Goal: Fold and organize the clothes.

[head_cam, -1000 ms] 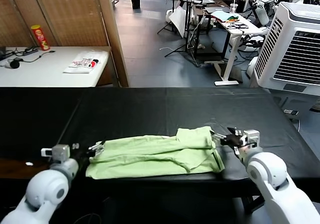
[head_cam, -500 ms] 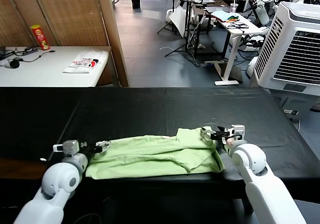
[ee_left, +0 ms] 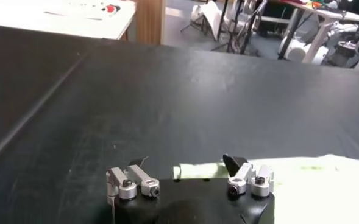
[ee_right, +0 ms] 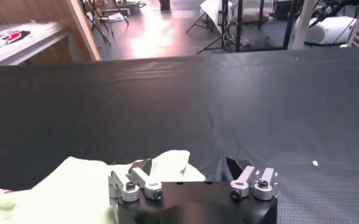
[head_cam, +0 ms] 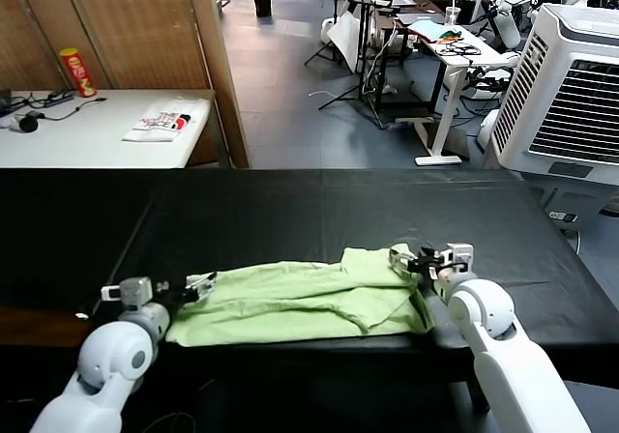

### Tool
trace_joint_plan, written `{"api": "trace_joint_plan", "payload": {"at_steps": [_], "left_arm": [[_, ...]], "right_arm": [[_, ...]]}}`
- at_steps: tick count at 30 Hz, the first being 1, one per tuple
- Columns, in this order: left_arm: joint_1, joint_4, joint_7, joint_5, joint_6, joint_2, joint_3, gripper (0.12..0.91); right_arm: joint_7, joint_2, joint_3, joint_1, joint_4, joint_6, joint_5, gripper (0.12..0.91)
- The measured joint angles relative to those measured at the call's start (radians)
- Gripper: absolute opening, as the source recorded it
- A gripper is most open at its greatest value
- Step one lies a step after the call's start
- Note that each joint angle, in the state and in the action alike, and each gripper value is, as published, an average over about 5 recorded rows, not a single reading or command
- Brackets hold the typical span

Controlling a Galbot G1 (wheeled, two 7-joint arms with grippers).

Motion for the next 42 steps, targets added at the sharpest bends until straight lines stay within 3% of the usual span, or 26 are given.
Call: {"api": "trace_joint_plan", "payload": {"at_steps": [5, 9, 14, 20, 22, 24, 27, 29, 33, 36, 42], "left_arm": [[-0.011, 0.017, 0.001, 0.007, -0.009, -0.007, 0.012, 0.338], [-0.024, 0.036, 0.019, 0.037, -0.040, -0.013, 0.024, 0.164], [-0.050, 0.075, 0.082, 0.141, -0.110, -0.021, 0.050, 0.147], [-0.091, 0.124, 0.112, 0.186, -0.152, -0.030, 0.074, 0.148], [-0.101, 0.129, 0.115, 0.193, -0.162, -0.029, 0.077, 0.169], [-0.104, 0.128, 0.116, 0.197, -0.168, -0.024, 0.078, 0.204], [-0.098, 0.118, 0.115, 0.198, -0.169, -0.013, 0.073, 0.368], [-0.091, 0.103, 0.112, 0.191, -0.167, -0.002, 0.065, 0.519], [-0.076, 0.067, 0.100, 0.158, -0.165, 0.026, 0.040, 0.718], [-0.062, 0.039, 0.084, 0.122, -0.167, 0.043, 0.011, 0.786], [0.007, -0.022, 0.090, 0.098, -0.170, 0.025, -0.067, 0.798]], "right_arm": [[-0.003, 0.014, -0.001, -0.010, -0.006, 0.025, -0.032, 0.368], [0.000, 0.022, 0.006, -0.023, -0.005, 0.052, -0.061, 0.172], [-0.002, 0.028, 0.018, -0.031, -0.002, 0.061, -0.067, 0.141], [-0.025, 0.026, 0.021, -0.036, 0.009, 0.057, -0.060, 0.142], [-0.034, 0.022, 0.023, -0.041, 0.018, 0.054, -0.055, 0.164], [-0.037, 0.016, 0.027, -0.049, 0.031, 0.050, -0.049, 0.236], [-0.033, 0.005, 0.037, -0.064, 0.058, 0.047, -0.034, 0.397], [-0.031, -0.005, 0.045, -0.075, 0.083, 0.045, -0.025, 0.497], [-0.027, -0.018, 0.062, -0.097, 0.137, 0.043, -0.010, 0.707], [-0.022, -0.022, 0.074, -0.117, 0.178, 0.042, 0.001, 0.779], [-0.018, -0.027, 0.085, -0.150, 0.245, 0.041, 0.014, 0.798]]}}
